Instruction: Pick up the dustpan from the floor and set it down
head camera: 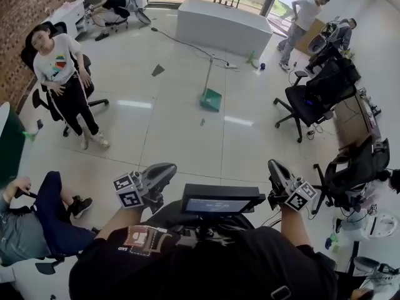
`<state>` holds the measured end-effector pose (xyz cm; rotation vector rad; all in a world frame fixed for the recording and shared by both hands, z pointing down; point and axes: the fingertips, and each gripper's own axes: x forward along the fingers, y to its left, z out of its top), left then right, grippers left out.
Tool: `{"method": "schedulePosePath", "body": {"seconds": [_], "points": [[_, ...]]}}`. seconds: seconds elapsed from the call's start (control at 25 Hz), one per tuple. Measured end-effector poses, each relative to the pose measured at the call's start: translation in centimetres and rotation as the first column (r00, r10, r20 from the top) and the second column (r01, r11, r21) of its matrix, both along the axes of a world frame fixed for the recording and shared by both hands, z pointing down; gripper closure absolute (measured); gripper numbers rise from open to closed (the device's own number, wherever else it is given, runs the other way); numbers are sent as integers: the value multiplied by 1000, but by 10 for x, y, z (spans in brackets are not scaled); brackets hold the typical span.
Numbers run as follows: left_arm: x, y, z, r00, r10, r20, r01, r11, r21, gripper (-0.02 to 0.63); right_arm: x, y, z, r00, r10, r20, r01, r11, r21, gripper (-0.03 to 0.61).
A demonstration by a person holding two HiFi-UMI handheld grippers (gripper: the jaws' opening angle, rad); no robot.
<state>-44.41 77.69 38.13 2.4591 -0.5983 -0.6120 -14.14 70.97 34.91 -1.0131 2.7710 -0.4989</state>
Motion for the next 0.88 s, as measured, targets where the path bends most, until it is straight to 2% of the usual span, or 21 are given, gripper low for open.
{"method": "schedulePosePath", "body": {"seconds": [0.24, 0.32, 0.48, 0.6, 0.68, 0.88], "points": [[73, -168, 1, 996, -64, 55, 63, 998, 13, 609, 69, -175, 25, 997, -83, 6, 82, 996, 27, 568], [97, -226, -6, 994, -103, 43, 103, 995, 9, 609, 89, -231, 25, 992, -124, 4, 124, 992, 23, 568], [172, -335, -12, 989, -133, 56, 133, 991, 19, 609, 142, -333, 24, 977, -214, -8, 214, 976, 44, 568], [224, -409, -14, 989, -123, 78, 121, 992, 26, 609, 187, -407, 25, 976, -217, 13, 216, 975, 53, 568], [242, -460, -14, 990, -102, 93, 101, 995, 17, 609, 202, -455, 26, 978, -208, 31, 206, 977, 46, 568], [243, -604, -4, 995, -61, 80, 61, 998, -2, 609, 202, -584, 39, 985, -170, 3, 170, 985, 17, 568]]}}
